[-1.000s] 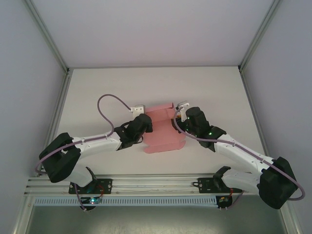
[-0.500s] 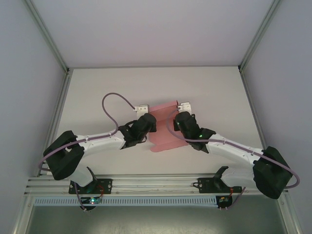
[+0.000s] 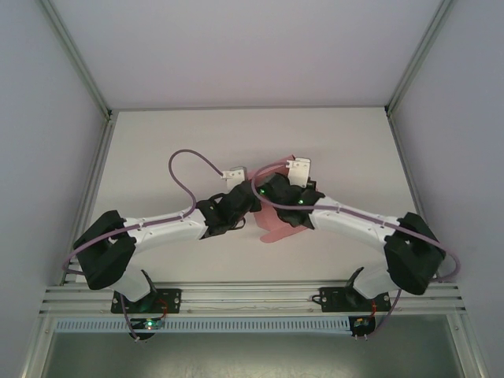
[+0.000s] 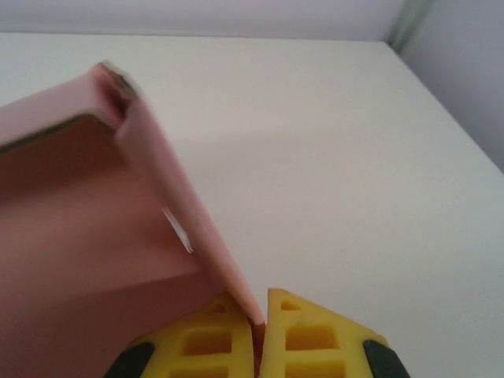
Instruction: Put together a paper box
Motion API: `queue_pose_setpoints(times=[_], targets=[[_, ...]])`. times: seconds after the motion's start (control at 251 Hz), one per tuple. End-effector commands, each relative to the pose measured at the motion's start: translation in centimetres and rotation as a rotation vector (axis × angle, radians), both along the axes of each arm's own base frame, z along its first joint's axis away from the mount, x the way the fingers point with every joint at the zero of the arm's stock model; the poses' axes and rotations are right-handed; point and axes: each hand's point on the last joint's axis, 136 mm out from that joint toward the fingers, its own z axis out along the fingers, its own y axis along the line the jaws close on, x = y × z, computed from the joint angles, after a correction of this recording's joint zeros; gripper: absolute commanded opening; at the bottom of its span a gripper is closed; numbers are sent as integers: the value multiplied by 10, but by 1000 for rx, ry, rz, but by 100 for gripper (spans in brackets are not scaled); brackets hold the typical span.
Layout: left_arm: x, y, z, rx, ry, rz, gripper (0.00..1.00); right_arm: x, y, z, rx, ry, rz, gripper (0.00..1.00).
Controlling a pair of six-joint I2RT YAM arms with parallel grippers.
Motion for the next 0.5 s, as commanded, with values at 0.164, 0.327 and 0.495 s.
queue_pose_setpoints(times=[0.164,0.327,0.495], targets=[[-3,38,-20,147,31,87,0,3,-38,13,-357,-29,-104,0],[-2,33,-17,127,24,62,0,17,21,-25,123,-29,297,0],[-4,33,-16,109,9,58,0,14,32,-11,213,-52,413,6]])
